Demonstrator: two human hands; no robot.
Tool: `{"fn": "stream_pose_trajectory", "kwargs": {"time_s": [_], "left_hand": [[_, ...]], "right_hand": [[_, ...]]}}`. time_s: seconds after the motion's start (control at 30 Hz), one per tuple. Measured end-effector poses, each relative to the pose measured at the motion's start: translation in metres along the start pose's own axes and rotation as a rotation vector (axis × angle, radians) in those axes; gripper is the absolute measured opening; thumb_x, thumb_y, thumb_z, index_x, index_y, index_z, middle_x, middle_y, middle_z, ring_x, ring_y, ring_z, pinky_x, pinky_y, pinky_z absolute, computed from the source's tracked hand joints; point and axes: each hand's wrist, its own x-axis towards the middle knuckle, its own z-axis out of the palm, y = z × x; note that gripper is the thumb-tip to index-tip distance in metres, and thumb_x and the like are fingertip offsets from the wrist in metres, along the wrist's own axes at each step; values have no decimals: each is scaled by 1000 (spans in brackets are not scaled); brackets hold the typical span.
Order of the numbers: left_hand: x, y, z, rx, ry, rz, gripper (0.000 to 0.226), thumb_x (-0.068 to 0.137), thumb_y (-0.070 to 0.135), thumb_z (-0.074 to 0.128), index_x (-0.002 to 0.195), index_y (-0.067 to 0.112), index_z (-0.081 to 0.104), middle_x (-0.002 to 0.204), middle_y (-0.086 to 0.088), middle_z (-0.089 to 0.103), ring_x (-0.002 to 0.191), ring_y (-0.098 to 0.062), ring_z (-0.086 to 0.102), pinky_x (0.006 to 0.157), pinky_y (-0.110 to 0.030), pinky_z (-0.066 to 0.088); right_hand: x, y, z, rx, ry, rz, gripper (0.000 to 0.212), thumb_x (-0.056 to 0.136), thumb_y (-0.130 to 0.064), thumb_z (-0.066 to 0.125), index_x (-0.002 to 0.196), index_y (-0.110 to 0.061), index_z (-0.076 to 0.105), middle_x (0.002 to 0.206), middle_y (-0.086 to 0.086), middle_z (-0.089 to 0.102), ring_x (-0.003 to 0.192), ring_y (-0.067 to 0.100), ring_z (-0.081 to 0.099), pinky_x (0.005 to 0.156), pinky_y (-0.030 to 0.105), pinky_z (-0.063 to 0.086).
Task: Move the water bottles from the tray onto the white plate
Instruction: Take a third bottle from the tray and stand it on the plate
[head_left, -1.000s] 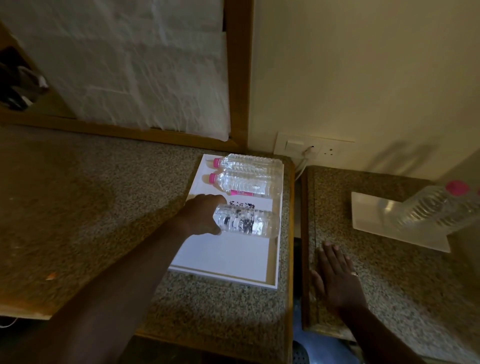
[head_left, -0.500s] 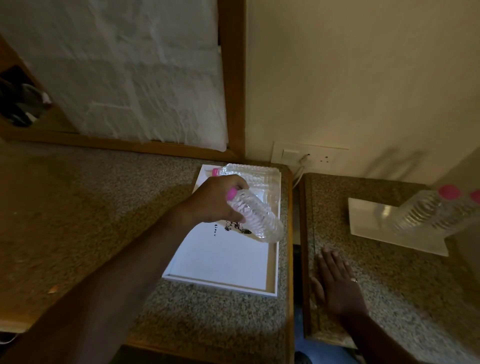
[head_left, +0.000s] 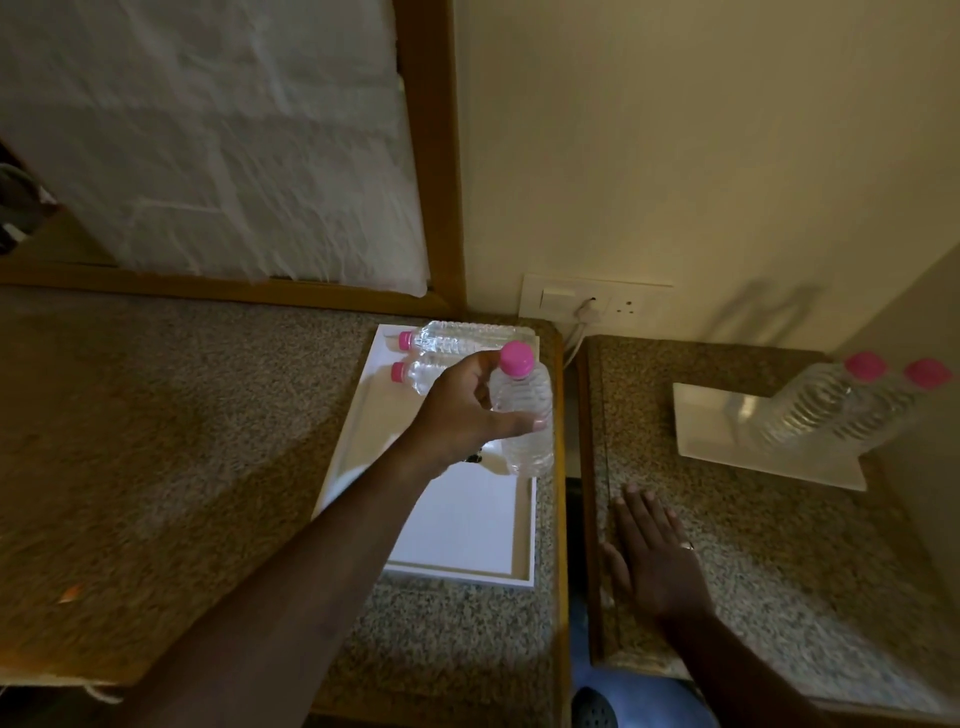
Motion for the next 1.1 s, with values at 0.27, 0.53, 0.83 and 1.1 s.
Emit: {"fn": "stream_pose_trajectory", "kwargs": {"time_s": [0.27, 0.53, 0.83, 1.1], "left_hand": [[10, 16, 7, 80, 42, 33, 57, 60, 34, 90, 112, 29, 66, 107, 7, 75, 97, -7, 70, 86, -36, 60], [36, 44, 66, 113, -15, 100, 61, 60, 26, 92, 115, 22, 66, 109, 2, 74, 98, -13, 70, 90, -48, 57], [78, 49, 174, 92, -121, 89, 53, 63, 13, 90, 110, 18, 66, 108, -1, 72, 99, -15, 70, 87, -41, 58], [126, 44, 228, 267, -168, 143, 58, 56, 35, 92, 106, 36, 61, 102, 14, 70, 97, -9, 69, 80, -27, 58]], "right_hand": [[-2, -2, -5, 59, 18, 31, 71, 98, -55, 21, 143, -5, 42, 152, 18, 35, 142, 37, 27, 112, 56, 29], [-14, 34, -11, 63, 11, 143, 80, 92, -64, 21, 149, -9, 32, 157, 14, 27, 146, 32, 19, 118, 46, 9], [-41, 103, -18, 71, 44, 287, 78, 94, -64, 23, 143, -7, 41, 152, 18, 36, 142, 35, 29, 114, 51, 18], [-39, 125, -9, 68, 92, 248, 78, 96, -67, 19, 149, -12, 31, 159, 13, 24, 148, 29, 11, 120, 49, 10]]}}
